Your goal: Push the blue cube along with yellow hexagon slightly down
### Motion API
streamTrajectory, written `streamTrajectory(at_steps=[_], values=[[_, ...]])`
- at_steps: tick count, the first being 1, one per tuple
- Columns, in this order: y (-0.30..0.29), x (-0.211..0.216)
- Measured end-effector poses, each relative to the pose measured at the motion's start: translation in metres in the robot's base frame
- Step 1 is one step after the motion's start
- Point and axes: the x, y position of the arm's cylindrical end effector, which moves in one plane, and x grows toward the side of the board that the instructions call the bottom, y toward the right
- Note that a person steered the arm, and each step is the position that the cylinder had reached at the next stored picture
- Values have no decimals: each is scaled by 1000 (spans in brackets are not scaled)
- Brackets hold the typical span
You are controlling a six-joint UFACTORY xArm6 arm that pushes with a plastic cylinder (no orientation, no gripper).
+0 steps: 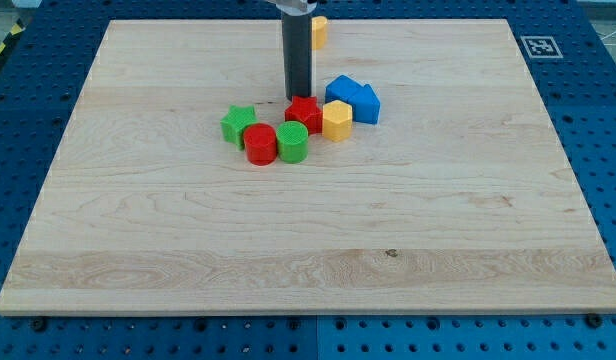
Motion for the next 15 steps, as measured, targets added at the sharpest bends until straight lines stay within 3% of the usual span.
streamTrajectory(at_steps=[2,7,15], values=[[66,-4],[118,-13],[70,37]])
